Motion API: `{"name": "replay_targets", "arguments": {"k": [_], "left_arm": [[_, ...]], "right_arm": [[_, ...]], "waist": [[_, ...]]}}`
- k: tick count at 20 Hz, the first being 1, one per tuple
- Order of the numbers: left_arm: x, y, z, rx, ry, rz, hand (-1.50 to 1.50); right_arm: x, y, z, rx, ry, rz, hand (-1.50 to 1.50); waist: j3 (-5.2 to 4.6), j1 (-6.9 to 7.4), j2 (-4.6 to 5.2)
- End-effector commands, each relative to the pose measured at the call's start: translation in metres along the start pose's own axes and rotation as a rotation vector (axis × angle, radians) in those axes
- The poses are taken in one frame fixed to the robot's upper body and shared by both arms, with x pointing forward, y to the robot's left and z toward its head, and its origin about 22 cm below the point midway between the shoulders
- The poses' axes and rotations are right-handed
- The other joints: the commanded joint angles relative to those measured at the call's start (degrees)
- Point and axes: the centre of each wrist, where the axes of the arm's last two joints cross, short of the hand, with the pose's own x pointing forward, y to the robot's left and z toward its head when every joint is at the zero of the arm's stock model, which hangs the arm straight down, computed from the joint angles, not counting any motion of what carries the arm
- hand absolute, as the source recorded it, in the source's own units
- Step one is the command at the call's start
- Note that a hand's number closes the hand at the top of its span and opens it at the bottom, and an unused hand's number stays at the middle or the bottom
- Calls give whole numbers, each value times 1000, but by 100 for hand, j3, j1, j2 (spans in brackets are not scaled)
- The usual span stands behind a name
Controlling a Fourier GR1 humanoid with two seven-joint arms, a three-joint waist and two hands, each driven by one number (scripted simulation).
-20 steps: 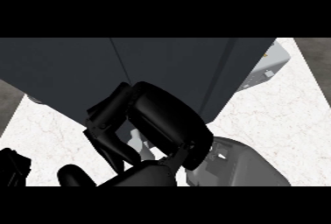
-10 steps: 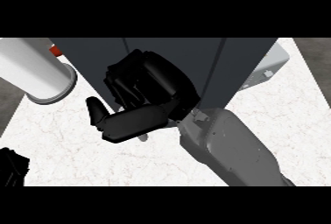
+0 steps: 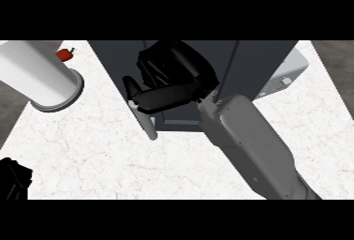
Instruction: Pick up the wine, place it into the cabinet and close the cabinet
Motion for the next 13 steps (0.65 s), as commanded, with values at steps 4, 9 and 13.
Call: {"name": "replay_targets", "arguments": {"k": [4, 9, 13], "left_arm": [[-1, 8, -6, -10, 11, -6, 150], [-5, -1, 0, -2, 12, 9, 150], [2, -7, -3, -16, 1, 13, 150]], "right_arm": [[-5, -57, 1, -120, 42, 42, 150], [-5, -69, 2, -115, 53, 49, 150], [-5, -79, 2, -119, 36, 43, 150]], "waist": [[22, -18, 158], [22, 8, 146], [26, 69, 164]]}}
